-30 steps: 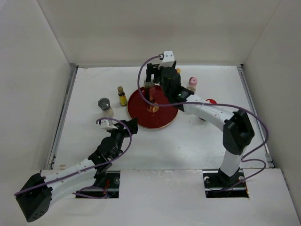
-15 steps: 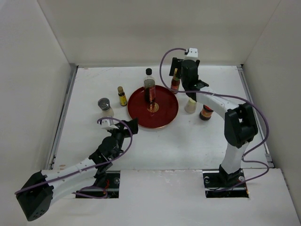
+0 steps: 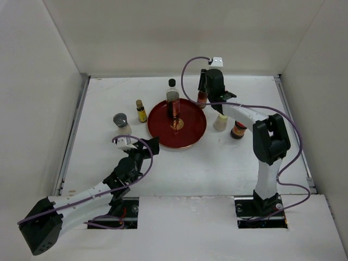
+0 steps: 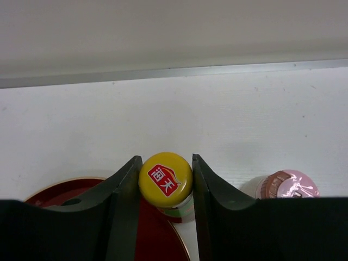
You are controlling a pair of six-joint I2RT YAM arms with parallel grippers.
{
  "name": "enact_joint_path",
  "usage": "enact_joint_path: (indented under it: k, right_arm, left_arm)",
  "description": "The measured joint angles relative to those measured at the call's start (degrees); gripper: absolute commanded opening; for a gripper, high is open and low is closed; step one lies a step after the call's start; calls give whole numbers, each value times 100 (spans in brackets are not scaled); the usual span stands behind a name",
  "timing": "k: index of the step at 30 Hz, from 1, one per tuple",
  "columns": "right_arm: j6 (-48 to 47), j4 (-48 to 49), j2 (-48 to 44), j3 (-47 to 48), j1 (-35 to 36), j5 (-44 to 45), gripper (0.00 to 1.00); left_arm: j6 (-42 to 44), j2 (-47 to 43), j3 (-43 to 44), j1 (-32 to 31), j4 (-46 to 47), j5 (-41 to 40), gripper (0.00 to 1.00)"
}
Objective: Organize the condiment bottles
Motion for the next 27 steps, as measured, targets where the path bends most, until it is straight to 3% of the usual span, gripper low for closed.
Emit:
enact_joint_path:
  k: [17, 27]
  right_arm:
    - [-205, 461, -1300, -872, 297, 280, 32]
    - [-173, 688, -966, -767, 942, 225, 33]
  left_arm:
    - [-22, 125, -2, 37, 79, 33, 77]
    - [-26, 68, -2, 37, 74, 85, 77]
